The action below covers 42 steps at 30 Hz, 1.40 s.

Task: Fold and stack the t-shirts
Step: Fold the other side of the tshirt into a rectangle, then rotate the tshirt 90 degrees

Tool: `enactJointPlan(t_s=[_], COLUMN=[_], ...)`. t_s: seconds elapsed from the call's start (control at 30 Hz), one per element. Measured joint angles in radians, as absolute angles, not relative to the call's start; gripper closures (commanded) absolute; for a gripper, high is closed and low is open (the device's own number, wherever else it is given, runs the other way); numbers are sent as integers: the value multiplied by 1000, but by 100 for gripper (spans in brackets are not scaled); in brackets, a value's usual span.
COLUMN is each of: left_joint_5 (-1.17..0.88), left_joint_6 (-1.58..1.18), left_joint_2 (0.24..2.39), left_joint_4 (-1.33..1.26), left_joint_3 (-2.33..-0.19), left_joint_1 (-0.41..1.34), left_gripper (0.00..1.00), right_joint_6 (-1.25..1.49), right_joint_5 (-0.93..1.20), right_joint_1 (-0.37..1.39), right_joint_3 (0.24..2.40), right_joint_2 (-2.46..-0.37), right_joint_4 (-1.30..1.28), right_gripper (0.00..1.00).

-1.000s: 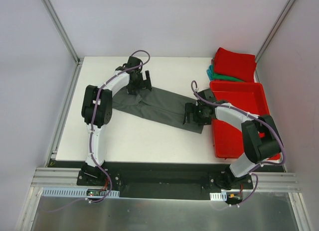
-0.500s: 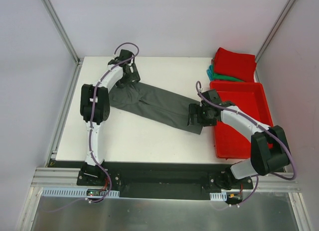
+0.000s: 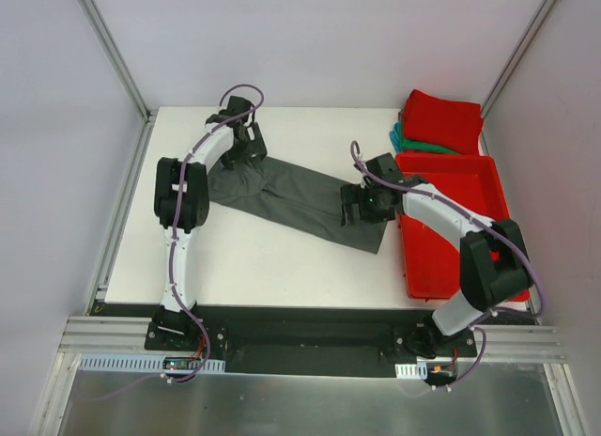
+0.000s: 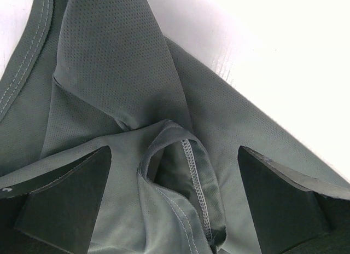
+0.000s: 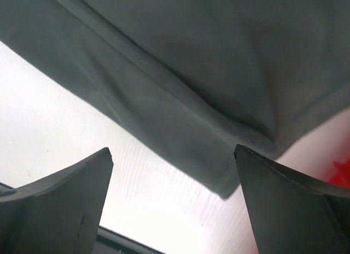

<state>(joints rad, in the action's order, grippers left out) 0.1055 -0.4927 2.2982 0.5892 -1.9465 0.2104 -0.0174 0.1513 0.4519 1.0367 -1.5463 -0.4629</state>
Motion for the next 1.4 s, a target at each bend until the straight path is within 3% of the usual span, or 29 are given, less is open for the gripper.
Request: enactJointPlan(t_s=[0.37, 0.6, 0.8, 1.03, 1.4], left_joint_5=[59, -44, -196, -363, -445], left_joint_6=[-515, -543, -648, -837, -1021], left_joint_2=[2348, 2414, 2536, 2638, 2795], left_joint_4=[589, 590, 579, 356, -52], left_joint_3=[-1991, -2106, -2304, -2380, -2465], left_joint_1=[158, 115, 112, 155, 263], left_gripper=[1, 1, 1, 1, 1], right_joint_6=[-82, -11, 136, 202, 215], right_joint_5=[173, 187, 279, 348, 109], right_joint_1=[458, 547, 813, 1091, 1103], right_joint_3=[1284, 1105, 905, 918, 917], right_joint_2=[-1900, -1771, -1613, -1628, -1406], right_joint_4=[-423, -348, -273, -264, -371], right_gripper=[4, 4, 4, 4, 4])
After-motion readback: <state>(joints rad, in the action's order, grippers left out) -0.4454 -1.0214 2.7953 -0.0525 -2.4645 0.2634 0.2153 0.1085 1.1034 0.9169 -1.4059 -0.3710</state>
